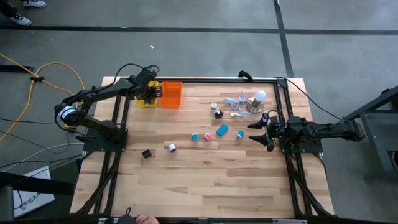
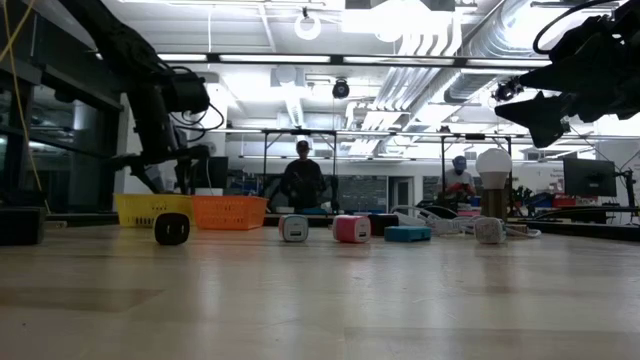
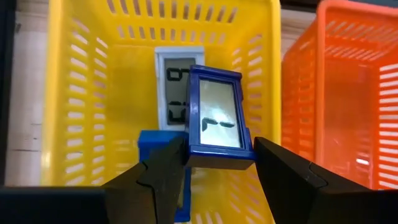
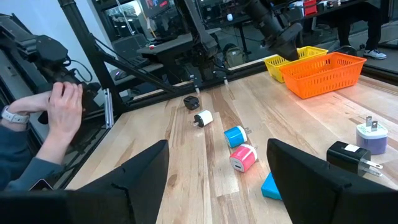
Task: Pick & Place Office items
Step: Put the dark blue digital clock into the yellow basket
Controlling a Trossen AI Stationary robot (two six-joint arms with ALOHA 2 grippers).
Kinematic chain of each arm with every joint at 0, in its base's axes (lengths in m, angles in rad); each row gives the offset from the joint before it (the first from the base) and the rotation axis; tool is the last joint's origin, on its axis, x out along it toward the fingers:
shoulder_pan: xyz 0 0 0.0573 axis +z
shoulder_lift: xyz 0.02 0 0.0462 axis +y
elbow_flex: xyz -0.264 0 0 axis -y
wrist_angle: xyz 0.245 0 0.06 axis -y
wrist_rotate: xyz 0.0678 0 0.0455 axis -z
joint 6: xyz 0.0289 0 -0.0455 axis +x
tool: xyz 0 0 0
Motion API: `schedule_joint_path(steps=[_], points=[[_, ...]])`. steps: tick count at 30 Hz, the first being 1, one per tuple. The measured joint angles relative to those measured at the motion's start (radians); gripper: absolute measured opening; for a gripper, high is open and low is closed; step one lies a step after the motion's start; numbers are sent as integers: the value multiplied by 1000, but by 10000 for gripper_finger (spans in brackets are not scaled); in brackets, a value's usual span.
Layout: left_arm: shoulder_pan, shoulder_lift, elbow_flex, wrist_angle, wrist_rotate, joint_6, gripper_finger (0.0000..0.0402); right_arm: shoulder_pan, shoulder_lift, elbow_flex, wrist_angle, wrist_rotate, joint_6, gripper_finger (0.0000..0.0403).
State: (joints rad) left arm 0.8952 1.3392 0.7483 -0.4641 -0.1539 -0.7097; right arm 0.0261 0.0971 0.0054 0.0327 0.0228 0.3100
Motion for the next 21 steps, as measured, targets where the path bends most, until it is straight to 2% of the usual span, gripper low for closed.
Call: schedule_joint_path(steps=[6,21], points=[[33,0,0,-1,28,13,186,0,0,0,0,0,0,258],[22,-2,0,7,28,41,186,0,0,0,0,0,0,259]])
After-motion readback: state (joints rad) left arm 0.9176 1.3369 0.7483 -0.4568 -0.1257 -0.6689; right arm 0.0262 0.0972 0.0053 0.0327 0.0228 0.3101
